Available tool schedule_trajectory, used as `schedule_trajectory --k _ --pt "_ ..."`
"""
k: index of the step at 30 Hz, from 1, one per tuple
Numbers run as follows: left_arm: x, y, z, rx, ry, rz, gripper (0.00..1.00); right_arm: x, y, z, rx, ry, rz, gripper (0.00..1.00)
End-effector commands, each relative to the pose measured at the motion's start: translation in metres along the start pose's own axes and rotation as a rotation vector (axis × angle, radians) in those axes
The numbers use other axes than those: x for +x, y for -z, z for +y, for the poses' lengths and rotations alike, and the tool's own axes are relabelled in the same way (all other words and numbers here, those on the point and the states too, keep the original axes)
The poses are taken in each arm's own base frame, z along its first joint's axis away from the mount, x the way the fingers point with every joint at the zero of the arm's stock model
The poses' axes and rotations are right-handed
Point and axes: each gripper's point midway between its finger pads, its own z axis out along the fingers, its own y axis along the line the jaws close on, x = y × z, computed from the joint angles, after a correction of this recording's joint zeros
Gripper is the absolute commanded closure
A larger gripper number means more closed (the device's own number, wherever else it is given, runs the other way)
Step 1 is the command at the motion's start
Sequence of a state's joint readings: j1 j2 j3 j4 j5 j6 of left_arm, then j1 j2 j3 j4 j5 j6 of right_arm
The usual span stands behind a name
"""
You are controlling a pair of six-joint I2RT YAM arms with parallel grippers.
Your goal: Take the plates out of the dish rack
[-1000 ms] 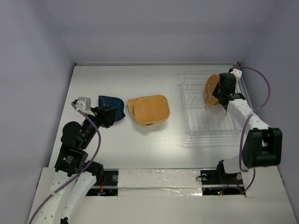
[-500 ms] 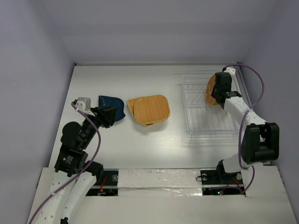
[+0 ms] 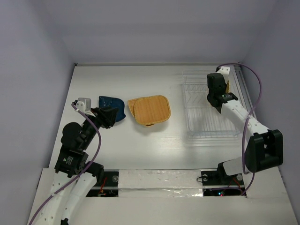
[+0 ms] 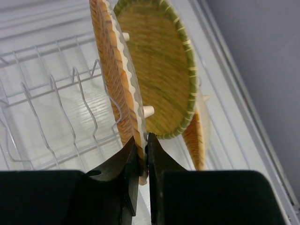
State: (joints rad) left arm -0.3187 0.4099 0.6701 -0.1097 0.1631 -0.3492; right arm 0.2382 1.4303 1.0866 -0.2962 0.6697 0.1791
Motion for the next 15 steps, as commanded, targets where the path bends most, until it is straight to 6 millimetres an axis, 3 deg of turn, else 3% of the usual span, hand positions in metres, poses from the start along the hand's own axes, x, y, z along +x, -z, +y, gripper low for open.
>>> schedule_trajectory --k 1,5,9,11,15 --pt "-0.015 0.000 -0.006 0.026 -0.011 -0.052 0.60 -0.072 0.038 -0.014 0.011 -0.140 -0.199 1.00" --pt "-0.015 0.000 -0.007 0.026 -0.012 -0.053 0.60 -0.090 0.066 -0.032 0.035 -0.204 -0.247 1.00" --pt "-0.014 0.000 -0.006 0.025 -0.011 -0.050 0.60 -0.111 0.107 -0.042 -0.051 -0.289 -0.322 1.00" --pt "-0.014 0.000 -0.006 0.025 -0.013 -0.049 0.60 -0.115 0.123 -0.028 -0.163 -0.310 -0.337 1.00" --pt "-0.014 0.000 -0.007 0.028 -0.010 -0.049 0.60 -0.113 0.160 0.034 -0.535 -0.354 -0.314 1.00"
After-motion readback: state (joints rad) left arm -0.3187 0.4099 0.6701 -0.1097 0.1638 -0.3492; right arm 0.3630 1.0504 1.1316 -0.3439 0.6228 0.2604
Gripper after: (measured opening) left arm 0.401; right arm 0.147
